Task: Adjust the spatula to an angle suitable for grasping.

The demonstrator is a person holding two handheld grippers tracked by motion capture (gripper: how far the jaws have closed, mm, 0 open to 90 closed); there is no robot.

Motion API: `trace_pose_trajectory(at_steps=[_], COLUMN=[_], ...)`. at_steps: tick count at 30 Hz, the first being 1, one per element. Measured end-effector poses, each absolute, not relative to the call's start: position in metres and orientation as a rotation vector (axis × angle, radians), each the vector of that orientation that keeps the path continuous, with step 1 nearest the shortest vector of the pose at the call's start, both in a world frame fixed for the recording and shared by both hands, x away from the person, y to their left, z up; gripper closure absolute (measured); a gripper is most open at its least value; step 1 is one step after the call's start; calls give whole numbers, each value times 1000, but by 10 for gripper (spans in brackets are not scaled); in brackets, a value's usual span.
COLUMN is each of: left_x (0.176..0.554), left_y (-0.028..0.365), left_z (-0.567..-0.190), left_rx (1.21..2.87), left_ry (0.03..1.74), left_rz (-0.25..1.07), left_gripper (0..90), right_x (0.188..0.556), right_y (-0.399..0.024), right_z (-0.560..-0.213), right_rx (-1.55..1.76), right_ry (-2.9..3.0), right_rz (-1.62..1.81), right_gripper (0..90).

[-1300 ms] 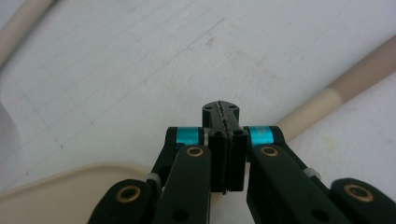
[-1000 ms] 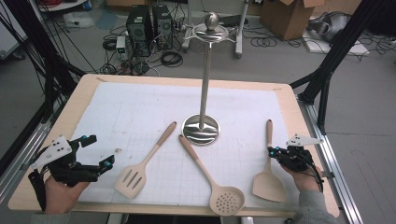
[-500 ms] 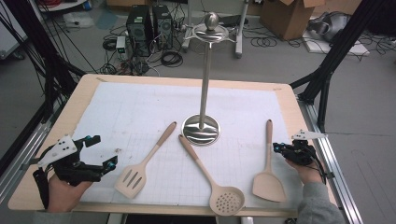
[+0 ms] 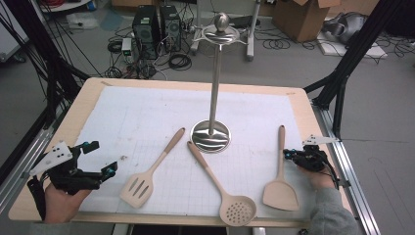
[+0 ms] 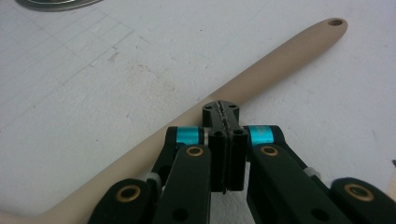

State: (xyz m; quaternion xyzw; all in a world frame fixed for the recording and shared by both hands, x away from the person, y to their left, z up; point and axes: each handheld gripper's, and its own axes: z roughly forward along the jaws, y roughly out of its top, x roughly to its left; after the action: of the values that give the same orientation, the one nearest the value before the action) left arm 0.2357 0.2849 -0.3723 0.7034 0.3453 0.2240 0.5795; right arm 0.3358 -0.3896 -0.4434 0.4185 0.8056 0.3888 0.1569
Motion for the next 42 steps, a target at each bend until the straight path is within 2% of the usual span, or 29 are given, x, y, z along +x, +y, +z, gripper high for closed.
trace_pose_trajectory(at_steps=[42], left_x=[232], left_y=[297], left_z=[-387], left_rx=[1662], left_ry=[912], left_rz=[546], left_gripper=[21], right_x=[392], right_y=[-341], right_z=[-446], right_rx=[920], right_ry=[2542], right_rz=[1157], right_gripper=[900])
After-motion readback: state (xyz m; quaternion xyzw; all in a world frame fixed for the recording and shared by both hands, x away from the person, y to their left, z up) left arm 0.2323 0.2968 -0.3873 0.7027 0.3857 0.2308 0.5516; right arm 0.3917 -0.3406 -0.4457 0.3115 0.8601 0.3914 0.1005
